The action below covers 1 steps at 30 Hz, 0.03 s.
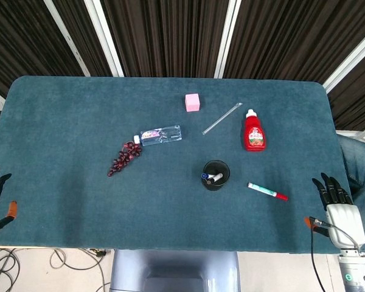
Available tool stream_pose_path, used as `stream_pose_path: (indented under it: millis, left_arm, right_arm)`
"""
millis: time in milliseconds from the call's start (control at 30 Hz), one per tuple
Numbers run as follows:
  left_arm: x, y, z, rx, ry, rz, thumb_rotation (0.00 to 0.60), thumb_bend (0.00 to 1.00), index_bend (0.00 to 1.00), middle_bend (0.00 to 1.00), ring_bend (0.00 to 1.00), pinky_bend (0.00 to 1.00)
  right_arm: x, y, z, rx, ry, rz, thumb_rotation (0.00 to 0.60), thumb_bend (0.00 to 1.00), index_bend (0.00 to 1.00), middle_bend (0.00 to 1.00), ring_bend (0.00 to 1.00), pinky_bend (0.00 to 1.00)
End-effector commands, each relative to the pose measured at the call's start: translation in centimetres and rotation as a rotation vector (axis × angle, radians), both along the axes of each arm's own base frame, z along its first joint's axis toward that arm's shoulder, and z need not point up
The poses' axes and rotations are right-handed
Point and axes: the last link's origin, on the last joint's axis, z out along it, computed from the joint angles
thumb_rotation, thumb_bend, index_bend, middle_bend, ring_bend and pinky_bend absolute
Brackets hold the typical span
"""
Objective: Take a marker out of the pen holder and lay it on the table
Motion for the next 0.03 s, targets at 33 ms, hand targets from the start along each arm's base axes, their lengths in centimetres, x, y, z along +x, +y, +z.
stream_pose_path:
  millis: [33]
  left_arm:
    - [0.01, -0.02, 0.00, 0.000, 0.000, -0.001, 0.600, 0.43, 0.14, 0.01, 0.00, 0.00]
  right_arm:
    - [0.12, 0.11, -0.05, 0.000, -0.005, 0.003, 0.600, 0.23, 0.11, 0.00, 0.03, 0.19]
